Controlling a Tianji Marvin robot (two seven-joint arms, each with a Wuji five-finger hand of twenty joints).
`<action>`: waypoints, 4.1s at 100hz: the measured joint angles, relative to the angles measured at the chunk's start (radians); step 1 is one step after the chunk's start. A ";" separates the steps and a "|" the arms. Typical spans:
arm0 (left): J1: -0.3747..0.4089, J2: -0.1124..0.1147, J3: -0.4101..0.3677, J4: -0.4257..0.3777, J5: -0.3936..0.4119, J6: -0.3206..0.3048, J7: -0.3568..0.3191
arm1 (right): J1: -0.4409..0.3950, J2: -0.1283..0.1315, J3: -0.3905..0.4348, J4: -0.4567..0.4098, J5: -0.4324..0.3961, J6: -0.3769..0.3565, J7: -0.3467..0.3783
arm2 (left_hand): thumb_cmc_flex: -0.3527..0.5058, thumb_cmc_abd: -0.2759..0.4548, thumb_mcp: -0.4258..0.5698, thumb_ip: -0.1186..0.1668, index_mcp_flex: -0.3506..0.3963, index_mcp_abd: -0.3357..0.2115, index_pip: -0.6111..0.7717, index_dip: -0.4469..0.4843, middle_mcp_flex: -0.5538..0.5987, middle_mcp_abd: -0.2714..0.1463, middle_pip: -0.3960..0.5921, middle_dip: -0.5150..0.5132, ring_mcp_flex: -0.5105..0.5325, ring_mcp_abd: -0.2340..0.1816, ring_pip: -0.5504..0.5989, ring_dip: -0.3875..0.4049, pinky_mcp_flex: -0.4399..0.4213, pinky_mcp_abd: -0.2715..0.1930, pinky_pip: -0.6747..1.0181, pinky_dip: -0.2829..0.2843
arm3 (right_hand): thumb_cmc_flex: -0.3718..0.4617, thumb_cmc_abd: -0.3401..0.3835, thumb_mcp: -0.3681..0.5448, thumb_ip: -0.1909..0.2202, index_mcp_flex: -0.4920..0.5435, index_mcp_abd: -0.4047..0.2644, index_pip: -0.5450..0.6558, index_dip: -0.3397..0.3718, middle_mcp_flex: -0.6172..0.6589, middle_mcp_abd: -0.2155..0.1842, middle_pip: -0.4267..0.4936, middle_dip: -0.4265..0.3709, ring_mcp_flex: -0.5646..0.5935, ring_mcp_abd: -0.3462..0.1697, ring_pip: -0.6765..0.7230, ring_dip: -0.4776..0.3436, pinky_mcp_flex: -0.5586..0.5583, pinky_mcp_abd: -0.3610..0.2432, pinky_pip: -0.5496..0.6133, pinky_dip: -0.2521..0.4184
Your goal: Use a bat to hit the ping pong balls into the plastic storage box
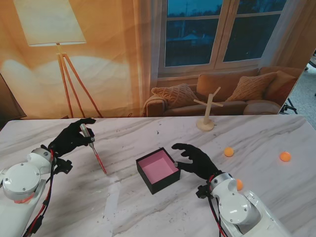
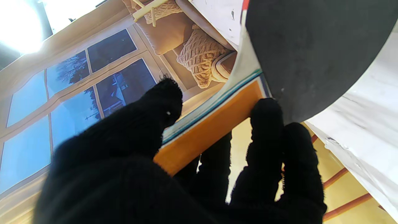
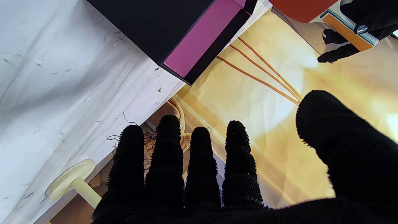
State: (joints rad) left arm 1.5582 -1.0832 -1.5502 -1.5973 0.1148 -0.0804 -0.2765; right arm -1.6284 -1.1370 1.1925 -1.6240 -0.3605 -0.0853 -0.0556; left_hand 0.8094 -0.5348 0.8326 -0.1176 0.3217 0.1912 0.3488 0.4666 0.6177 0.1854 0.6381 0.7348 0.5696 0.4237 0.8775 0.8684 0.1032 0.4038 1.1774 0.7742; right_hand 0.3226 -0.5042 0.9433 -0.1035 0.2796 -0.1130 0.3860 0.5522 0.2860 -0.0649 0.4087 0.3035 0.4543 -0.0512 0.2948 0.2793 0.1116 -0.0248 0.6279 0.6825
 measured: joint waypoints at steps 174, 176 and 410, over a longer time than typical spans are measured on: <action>0.005 0.029 0.016 -0.018 0.147 0.073 -0.128 | -0.001 0.005 0.001 -0.007 0.022 0.013 0.036 | 0.011 0.126 -0.067 0.031 0.176 -0.011 0.172 0.098 -0.132 0.032 -0.191 -0.121 -0.161 0.003 -0.277 -0.156 -0.095 -0.033 -0.114 -0.027 | -0.002 0.003 0.000 0.000 0.001 0.000 0.000 0.000 -0.009 0.000 0.000 0.000 -0.026 0.000 0.000 0.000 0.000 0.000 0.000 0.004; 0.005 0.031 0.016 -0.019 0.154 0.071 -0.133 | -0.001 0.005 0.001 -0.007 0.022 0.013 0.036 | 0.005 0.131 -0.067 0.031 0.169 -0.011 0.174 0.098 -0.144 0.031 -0.191 -0.121 -0.164 0.002 -0.279 -0.157 -0.095 -0.035 -0.117 -0.029 | -0.002 0.003 0.000 0.000 0.001 0.000 0.000 0.000 -0.009 0.000 0.000 0.000 -0.026 0.000 0.000 0.000 0.000 0.000 0.000 0.005; -0.020 0.020 0.097 0.068 0.085 -0.053 -0.020 | -0.003 0.007 0.004 -0.010 0.034 0.018 0.047 | -0.137 0.037 -0.140 -0.005 0.266 0.107 0.662 0.390 -0.192 -0.007 -0.221 -0.221 -0.128 0.033 -0.294 -0.225 -0.034 -0.012 -0.180 -0.193 | -0.004 0.027 0.000 0.000 0.001 -0.001 0.000 0.006 -0.009 0.000 0.000 0.000 -0.026 0.000 0.001 0.000 0.000 0.000 0.000 0.015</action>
State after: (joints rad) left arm 1.5378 -1.0630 -1.4537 -1.5290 0.1995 -0.1330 -0.2969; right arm -1.6311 -1.1304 1.1963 -1.6340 -0.3267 -0.0672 -0.0086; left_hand 0.6727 -0.4976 0.6924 -0.1222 0.5881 0.2978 1.0103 0.8562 0.4257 0.1781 0.4170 0.5142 0.4421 0.4564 0.5833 0.6436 0.0692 0.3918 0.9970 0.5814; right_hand 0.3185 -0.4773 0.9433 -0.1034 0.2808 -0.1136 0.3863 0.5585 0.2767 -0.0644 0.4084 0.3035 0.4287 -0.0508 0.2953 0.2797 0.1114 -0.0245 0.6283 0.6971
